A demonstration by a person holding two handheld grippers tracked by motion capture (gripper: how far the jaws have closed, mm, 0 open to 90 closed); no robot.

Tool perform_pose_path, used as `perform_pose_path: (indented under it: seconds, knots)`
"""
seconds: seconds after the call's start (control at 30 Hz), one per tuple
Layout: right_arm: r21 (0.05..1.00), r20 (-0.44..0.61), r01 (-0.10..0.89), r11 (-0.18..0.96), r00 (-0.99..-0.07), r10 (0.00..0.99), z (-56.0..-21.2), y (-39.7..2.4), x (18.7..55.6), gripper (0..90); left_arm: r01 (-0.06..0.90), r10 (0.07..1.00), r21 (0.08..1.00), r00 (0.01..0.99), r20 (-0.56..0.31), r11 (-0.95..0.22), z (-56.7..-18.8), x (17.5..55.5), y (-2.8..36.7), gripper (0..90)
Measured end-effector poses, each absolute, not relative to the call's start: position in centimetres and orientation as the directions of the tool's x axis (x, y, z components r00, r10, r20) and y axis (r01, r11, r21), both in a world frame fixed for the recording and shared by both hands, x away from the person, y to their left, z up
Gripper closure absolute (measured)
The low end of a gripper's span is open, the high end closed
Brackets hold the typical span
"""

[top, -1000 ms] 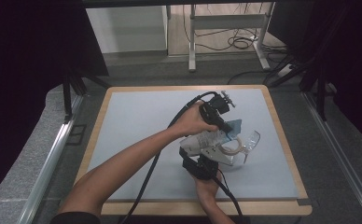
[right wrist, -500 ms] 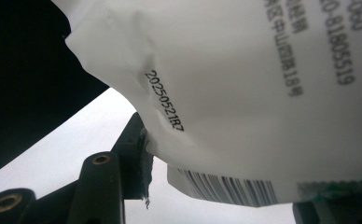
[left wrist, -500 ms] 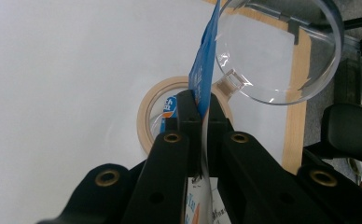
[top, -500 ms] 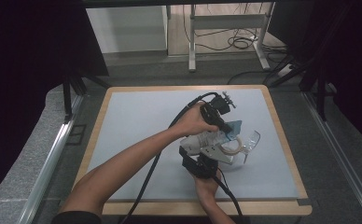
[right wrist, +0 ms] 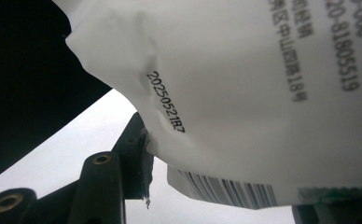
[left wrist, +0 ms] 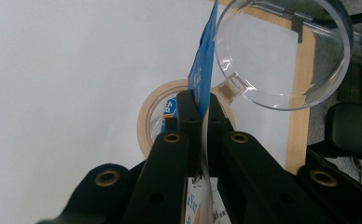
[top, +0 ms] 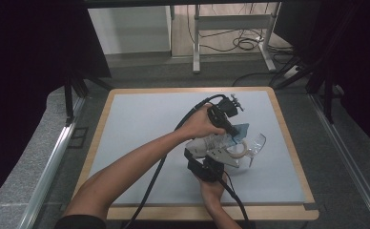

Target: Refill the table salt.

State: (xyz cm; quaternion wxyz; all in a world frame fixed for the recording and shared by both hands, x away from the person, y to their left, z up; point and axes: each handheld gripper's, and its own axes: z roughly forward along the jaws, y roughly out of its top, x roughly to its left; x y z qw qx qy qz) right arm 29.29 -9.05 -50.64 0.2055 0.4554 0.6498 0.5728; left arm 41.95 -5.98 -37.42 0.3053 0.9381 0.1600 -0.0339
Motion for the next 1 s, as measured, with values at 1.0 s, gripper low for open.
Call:
perform_pose_path:
  seconds: [1.0]
  knots:
    - [0.939, 0.232, 0.338, -0.059, -0.497, 0.836, -50.44, -8.87, 29.48, 48.3, 0.316, 0.278, 0.554, 0.948, -0.154, -0.771, -37.38, 41.95, -6.22, 90.0]
